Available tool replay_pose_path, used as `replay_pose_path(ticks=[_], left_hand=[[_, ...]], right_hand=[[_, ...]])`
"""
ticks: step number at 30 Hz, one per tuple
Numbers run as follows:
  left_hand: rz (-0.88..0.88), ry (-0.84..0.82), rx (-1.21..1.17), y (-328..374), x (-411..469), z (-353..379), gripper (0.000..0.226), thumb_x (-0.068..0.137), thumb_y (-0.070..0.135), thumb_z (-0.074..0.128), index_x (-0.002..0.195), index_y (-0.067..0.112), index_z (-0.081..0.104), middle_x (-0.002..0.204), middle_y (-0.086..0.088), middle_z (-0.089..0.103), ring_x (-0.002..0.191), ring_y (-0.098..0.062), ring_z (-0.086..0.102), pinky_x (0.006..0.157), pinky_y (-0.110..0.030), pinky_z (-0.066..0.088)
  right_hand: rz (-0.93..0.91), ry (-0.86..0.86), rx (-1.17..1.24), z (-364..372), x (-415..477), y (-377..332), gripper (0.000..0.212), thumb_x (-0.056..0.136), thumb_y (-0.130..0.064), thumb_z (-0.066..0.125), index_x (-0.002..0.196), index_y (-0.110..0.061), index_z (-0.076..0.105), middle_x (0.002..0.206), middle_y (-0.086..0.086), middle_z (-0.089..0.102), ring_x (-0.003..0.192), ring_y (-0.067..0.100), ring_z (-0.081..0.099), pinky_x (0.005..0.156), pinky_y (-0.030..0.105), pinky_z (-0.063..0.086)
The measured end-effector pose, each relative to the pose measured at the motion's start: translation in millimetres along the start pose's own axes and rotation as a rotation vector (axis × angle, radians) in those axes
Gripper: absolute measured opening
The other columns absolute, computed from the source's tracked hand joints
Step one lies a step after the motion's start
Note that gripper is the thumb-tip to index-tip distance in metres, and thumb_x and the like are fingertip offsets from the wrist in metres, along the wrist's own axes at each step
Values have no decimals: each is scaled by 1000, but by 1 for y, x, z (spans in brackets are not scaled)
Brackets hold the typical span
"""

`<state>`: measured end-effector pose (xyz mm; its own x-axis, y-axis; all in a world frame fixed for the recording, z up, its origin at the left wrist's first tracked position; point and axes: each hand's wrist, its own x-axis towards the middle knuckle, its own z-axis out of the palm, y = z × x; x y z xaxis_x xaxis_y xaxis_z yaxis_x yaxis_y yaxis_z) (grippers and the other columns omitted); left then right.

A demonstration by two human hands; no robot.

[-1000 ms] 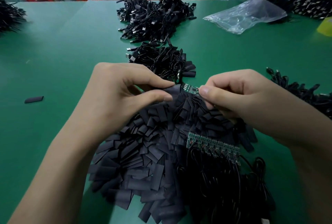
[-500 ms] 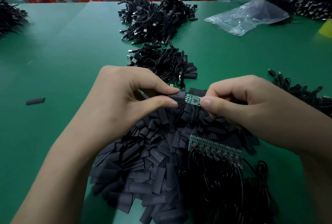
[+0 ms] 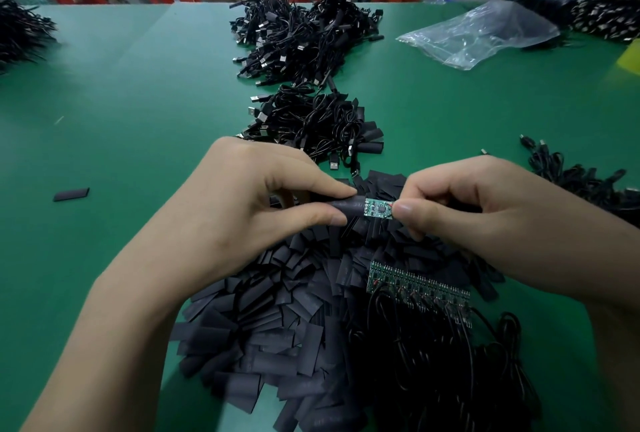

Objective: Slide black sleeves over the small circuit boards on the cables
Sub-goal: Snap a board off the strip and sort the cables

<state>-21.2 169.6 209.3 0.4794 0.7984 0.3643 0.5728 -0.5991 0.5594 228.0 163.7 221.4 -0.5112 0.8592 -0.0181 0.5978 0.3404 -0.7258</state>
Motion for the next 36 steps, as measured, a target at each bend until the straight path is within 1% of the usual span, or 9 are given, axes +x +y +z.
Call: replay_pose_path(ticks=[9, 12, 17, 20, 23, 26, 28, 32, 36], left_hand=[[-12, -34, -25, 2, 2, 6, 19, 86, 34, 81, 104, 27, 82, 90, 11, 77, 83, -8, 71, 75, -33, 56], [42, -16, -13, 7, 4, 9, 25, 84, 36, 77, 104, 23, 82, 89, 8, 77, 80, -9, 71, 74, -33, 56], [89, 0, 18, 12, 7, 16, 22, 83, 34, 78, 99, 20, 82, 87, 9, 76, 77, -1, 67, 73, -24, 53], [67, 58, 11, 9, 6, 13, 21, 84, 33, 78, 98, 19, 83, 87, 9, 76, 78, -6, 69, 74, -29, 54], [47, 130, -9, 7, 5, 12, 20, 84, 32, 79, 99, 19, 83, 90, 12, 76, 82, -2, 69, 79, -24, 54], [14, 171, -33, 8, 6, 13, 21, 83, 35, 79, 100, 22, 82, 92, 15, 75, 85, 0, 70, 81, -18, 51], [-9, 185, -59, 8, 6, 14, 21, 83, 36, 79, 100, 25, 81, 91, 18, 75, 86, 1, 70, 79, -16, 51], [-80, 226, -151, 10, 5, 17, 17, 80, 35, 81, 97, 35, 79, 88, 21, 77, 85, 0, 73, 78, -17, 56], [-132, 237, -206, 12, 6, 18, 18, 78, 35, 84, 94, 39, 78, 89, 26, 76, 82, 4, 73, 76, -12, 54]], right_hand=[[0, 5, -31, 0, 0, -1, 43, 87, -58, 50, 70, -21, 62, 52, -7, 50, 44, 6, 40, 48, 19, 34], [9, -5, 18, 3, 2, 0, 36, 89, -52, 54, 67, -24, 62, 51, -9, 50, 44, 5, 39, 47, 19, 32], [22, -11, 114, 10, 5, 3, 30, 90, -46, 57, 74, -24, 69, 52, -11, 50, 45, 2, 39, 46, 16, 31], [6, 47, 202, 8, 5, 6, 19, 90, -42, 59, 87, -26, 67, 60, -7, 53, 54, 10, 48, 54, 30, 40], [-42, 126, 242, 7, 4, 6, 10, 91, -36, 64, 87, -27, 64, 64, -4, 58, 56, 16, 51, 57, 32, 43], [-101, 218, 187, 8, 4, 5, 16, 95, -35, 69, 84, -25, 64, 67, -2, 61, 57, 21, 53, 57, 31, 43], [-148, 280, 106, 9, 3, 4, 13, 92, -34, 69, 83, -25, 64, 69, -4, 63, 59, 11, 55, 58, 25, 44], [-265, 440, -140, 12, 5, 1, 9, 91, -26, 69, 84, -27, 64, 72, -7, 63, 68, 12, 61, 58, 17, 43], [-337, 477, -259, 12, 12, 8, 8, 94, -28, 68, 87, -28, 64, 70, -10, 58, 65, 13, 58, 55, 31, 45]])
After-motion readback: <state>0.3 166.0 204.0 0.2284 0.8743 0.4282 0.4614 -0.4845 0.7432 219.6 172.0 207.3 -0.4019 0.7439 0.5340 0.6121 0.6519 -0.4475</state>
